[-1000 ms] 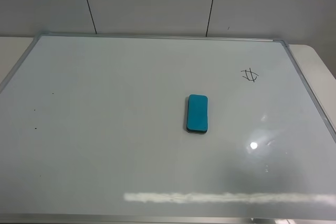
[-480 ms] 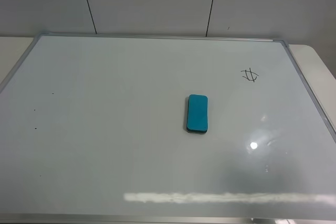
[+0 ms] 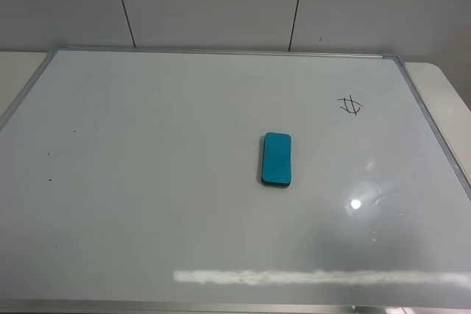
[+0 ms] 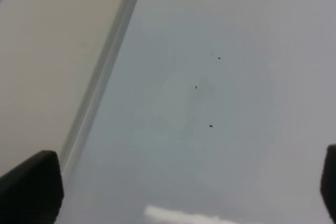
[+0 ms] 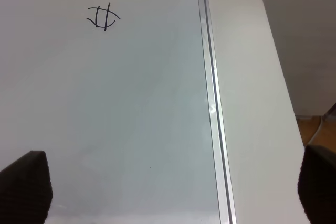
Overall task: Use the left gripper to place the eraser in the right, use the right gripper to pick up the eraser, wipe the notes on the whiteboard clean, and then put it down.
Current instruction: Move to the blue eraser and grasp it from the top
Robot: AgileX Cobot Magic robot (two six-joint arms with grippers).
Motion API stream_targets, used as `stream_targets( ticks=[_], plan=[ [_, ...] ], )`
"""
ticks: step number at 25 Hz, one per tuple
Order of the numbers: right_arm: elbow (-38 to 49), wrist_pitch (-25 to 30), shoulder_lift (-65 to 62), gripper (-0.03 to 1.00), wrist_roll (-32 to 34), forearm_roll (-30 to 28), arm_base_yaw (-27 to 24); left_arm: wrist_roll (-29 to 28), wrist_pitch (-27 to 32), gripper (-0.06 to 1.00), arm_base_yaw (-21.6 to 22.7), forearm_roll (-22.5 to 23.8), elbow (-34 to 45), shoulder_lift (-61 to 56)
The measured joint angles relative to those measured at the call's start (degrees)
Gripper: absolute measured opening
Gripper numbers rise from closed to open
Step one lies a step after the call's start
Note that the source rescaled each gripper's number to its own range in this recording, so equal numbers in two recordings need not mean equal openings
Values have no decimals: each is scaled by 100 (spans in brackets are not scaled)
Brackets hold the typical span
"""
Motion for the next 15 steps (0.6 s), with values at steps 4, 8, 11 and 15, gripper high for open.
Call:
stream_targets(
  ticks=[4,8,11,15],
  plan=[
    [0,0,0,86,0,0,0,0,0,100,0,0,0,0],
    [0,-41,0,86,0,0,0,0,0,100,0,0,0,0],
    [0,-129,0,86,0,0,0,0,0,100,0,0,0,0],
    [0,-127,0,86,124,57,0,0,0,100,0,0,0,0]
  ],
)
